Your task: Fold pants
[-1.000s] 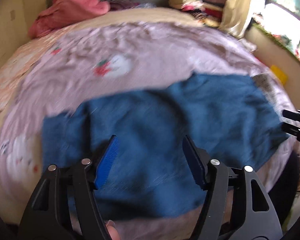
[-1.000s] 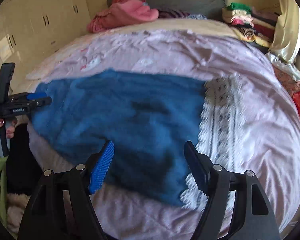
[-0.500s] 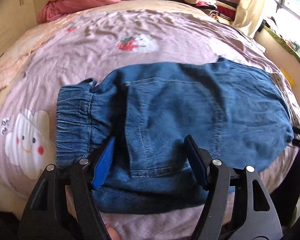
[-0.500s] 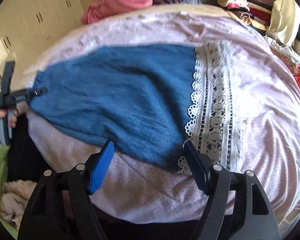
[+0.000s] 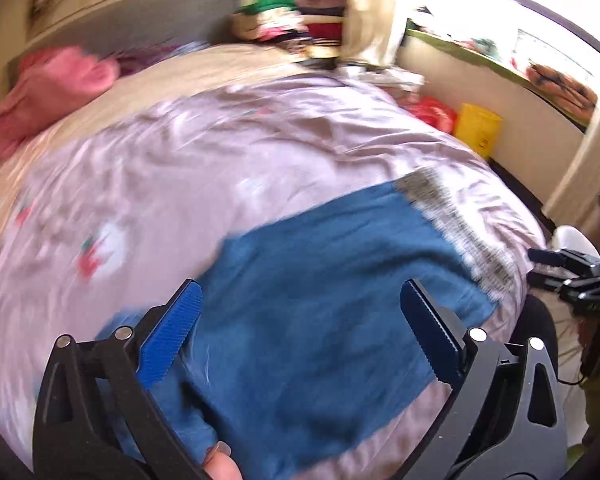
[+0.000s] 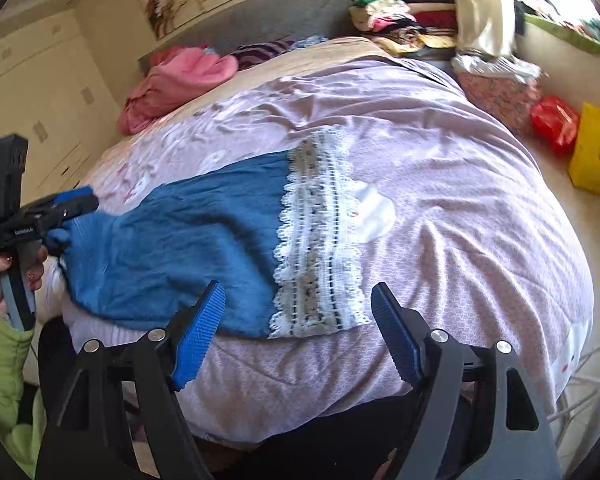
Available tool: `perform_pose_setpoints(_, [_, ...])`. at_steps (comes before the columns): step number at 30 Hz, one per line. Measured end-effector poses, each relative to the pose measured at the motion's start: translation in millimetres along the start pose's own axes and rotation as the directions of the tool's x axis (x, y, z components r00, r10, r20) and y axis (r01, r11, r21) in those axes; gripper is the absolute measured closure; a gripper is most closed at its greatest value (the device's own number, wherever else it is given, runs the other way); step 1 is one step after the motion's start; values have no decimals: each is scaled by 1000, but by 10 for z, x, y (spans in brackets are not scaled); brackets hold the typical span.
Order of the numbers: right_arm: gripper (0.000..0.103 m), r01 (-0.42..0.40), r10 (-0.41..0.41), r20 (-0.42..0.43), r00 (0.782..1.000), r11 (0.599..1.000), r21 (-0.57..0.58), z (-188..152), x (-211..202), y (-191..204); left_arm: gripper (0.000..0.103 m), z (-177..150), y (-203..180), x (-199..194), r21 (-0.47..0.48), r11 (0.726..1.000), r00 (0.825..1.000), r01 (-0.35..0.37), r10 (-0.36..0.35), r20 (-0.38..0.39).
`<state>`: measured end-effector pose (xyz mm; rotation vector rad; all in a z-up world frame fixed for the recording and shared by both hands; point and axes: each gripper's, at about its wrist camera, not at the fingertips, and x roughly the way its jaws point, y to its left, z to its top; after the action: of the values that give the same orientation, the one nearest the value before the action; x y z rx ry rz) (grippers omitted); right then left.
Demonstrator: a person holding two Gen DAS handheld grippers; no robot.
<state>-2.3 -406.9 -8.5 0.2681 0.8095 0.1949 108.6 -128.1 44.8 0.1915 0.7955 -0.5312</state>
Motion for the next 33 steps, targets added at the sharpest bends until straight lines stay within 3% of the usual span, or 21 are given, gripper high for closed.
perform_pose_setpoints(5, [28, -21, 21, -3, 1000, 1000, 23, 60, 161, -68, 10, 434, -389, 421, 94, 989, 993, 114, -114, -5])
perform_pose_setpoints(16, [29, -70, 74, -62, 995, 995, 65, 100, 585, -203, 10, 841, -822, 1441, 177, 952, 962, 249, -223, -155])
perform_pose_setpoints(17, [31, -76, 80, -62, 995, 995, 70, 101, 596, -213, 10, 864, -855, 1533, 189, 947, 959, 261, -231, -166])
perform_pose_setpoints(19, [49, -99, 104, -59, 993, 992, 75, 104, 611, -207, 10, 908, -909, 1654, 202, 936, 949, 289, -252, -188])
perform_pose_setpoints(20, [49, -117, 121, -55, 991, 990, 77, 105, 601, -203, 10, 918, -932, 1695, 208, 929, 943, 306, -266, -199])
perform_pose_setpoints(30, [50, -148, 155, -78, 985, 984, 96, 109, 744, -216, 39, 959, -1119, 2075, 251, 867, 885, 431, -350, -308])
perform_pose_setpoints(33, [73, -175, 183, -64, 981, 978, 113, 135, 743, -207, 57, 926, -1116, 2151, 258, 868, 884, 425, -335, -327])
